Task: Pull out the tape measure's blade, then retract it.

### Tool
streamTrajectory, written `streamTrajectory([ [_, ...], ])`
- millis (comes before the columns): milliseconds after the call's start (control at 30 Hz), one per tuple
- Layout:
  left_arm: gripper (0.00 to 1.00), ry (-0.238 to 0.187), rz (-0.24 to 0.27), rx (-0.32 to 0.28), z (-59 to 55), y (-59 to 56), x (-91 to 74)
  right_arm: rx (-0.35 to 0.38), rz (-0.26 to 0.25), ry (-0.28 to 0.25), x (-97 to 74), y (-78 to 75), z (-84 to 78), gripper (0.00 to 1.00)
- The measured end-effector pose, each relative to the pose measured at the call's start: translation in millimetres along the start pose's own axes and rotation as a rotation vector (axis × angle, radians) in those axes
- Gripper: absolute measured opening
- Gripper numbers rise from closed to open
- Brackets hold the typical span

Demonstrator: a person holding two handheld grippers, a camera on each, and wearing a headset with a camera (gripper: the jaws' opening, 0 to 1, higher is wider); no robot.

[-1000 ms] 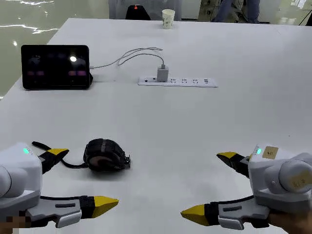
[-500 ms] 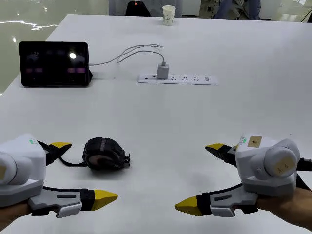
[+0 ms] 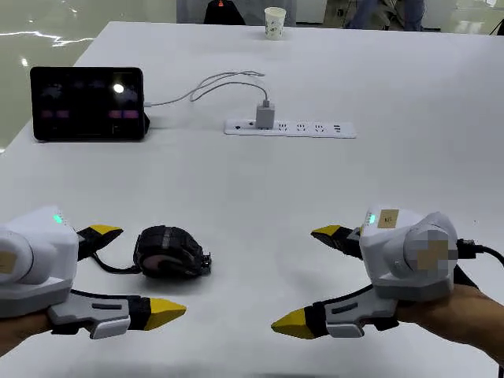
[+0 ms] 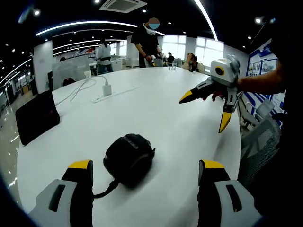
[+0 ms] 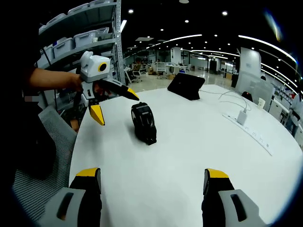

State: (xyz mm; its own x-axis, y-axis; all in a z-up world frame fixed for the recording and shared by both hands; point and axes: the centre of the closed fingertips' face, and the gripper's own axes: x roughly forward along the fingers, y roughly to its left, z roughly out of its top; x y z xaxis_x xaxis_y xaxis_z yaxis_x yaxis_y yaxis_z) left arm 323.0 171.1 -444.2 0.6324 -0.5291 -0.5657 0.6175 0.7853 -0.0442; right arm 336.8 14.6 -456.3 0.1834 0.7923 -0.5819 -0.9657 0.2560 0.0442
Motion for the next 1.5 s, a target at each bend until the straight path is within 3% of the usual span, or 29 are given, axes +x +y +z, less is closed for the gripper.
streamTrajectory([
  [267, 0.8, 0.014, -0.02, 0.027, 3.3, 8.9, 8.0, -0.043, 0.043, -0.002, 16.0, -3.4, 6.3, 0.81],
  [533, 0.71, 0.051, -0.043, 0.06, 1.2, 16.2, 12.4, -0.111, 0.091, -0.004, 34.0, -4.0, 13.2, 0.7],
  [733, 0.64, 0.102, -0.075, 0.084, -5.4, 19.6, 14.8, -0.159, 0.125, -0.006, 49.0, -5.4, 17.5, 0.61],
  [933, 0.58, 0.115, -0.087, 0.099, -4.4, 24.2, 17.3, -0.208, 0.162, -0.007, 63.3, -4.8, 22.9, 0.52],
  [1500, 0.45, 0.192, -0.128, 0.198, -7.4, 32.1, 24.9, -0.316, 0.236, 0.049, 103.3, -2.3, 25.9, 0.3],
])
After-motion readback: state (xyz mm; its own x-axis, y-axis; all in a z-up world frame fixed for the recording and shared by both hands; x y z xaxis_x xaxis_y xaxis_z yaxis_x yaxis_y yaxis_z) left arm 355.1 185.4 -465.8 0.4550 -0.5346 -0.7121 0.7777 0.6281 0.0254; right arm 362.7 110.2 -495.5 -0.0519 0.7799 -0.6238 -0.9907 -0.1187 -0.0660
